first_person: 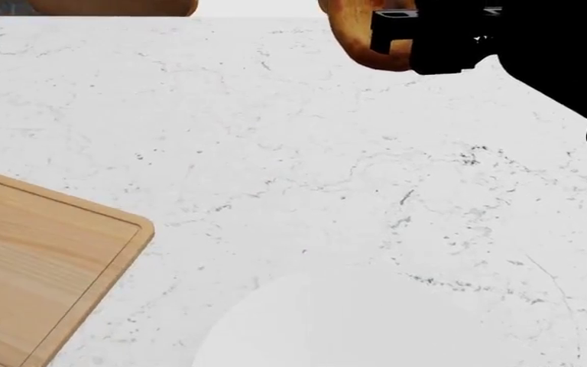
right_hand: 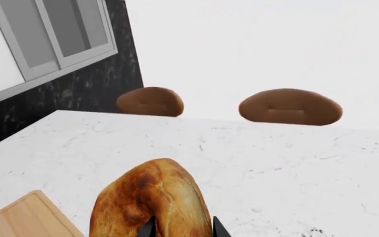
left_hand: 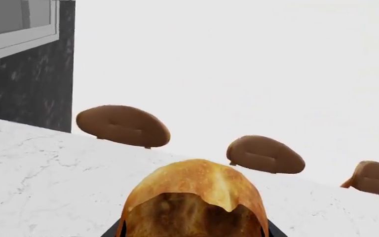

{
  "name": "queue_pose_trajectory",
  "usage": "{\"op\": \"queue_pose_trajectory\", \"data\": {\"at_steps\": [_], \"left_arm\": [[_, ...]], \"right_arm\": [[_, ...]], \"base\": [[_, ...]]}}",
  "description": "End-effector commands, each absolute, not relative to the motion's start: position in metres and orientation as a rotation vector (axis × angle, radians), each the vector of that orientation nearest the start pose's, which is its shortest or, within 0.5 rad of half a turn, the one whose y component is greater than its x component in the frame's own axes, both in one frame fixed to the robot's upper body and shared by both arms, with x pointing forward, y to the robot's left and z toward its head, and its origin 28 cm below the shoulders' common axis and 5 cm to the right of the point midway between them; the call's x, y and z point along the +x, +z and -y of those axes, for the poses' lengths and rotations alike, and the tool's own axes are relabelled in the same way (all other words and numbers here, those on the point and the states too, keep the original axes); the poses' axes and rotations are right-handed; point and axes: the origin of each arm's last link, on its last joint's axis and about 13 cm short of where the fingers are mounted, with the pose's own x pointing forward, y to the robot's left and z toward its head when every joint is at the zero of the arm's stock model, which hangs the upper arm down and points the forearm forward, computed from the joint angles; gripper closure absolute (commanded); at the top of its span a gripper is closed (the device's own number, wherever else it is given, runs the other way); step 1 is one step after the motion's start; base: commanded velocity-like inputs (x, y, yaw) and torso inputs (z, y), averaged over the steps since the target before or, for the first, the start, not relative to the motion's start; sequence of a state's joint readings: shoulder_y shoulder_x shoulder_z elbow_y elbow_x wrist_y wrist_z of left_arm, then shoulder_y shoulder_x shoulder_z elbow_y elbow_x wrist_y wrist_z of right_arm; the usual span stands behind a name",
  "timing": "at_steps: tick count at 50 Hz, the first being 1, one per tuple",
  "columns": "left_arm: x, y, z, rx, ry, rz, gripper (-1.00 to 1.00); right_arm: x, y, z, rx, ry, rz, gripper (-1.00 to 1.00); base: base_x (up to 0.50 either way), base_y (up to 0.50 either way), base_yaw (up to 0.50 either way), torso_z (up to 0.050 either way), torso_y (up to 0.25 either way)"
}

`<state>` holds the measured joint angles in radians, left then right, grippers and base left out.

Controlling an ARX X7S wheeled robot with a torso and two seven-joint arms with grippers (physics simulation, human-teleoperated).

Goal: Place all breads on the cutting board.

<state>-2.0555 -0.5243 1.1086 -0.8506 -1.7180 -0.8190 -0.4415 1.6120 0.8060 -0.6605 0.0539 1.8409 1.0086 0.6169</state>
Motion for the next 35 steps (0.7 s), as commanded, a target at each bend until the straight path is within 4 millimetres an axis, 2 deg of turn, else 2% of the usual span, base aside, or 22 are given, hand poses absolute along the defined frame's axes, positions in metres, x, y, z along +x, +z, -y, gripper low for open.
{"op": "queue_pose_trajectory", "data": {"at_steps": [1, 5, 13, 24, 35], "left_arm": [[0.362, 0.455, -0.285, -0.26, 0.105, -0.145, 1.0], [0.365, 0.447, -0.291, -0.21, 0.193, -0.168, 1.0], [0.372, 0.428, -0.298, -0.151, 0.263, -0.22, 1.0], [0.381, 0.399, -0.294, -0.068, 0.278, -0.336, 1.0], [0.385, 0.37, -0.299, -0.03, 0.37, -0.462, 1.0]], "right_arm": [[0.268, 0.377, 0.162, 0.082, 0.351, -0.156, 1.0], [0.269, 0.376, 0.162, 0.083, 0.356, -0.16, 1.0], [0.271, 0.371, 0.162, 0.086, 0.356, -0.17, 1.0], [0.276, 0.365, 0.16, 0.086, 0.361, -0.187, 1.0], [0.276, 0.36, 0.161, 0.091, 0.357, -0.196, 1.0]], "base": [[0.0, 0.01, 0.0, 0.0, 0.0], [0.0, 0.01, 0.0, 0.0, 0.0], [0.0, 0.01, 0.0, 0.0, 0.001], [0.0, 0.01, 0.0, 0.0, 0.0], [0.0, 0.01, 0.0, 0.0, 0.001]]}}
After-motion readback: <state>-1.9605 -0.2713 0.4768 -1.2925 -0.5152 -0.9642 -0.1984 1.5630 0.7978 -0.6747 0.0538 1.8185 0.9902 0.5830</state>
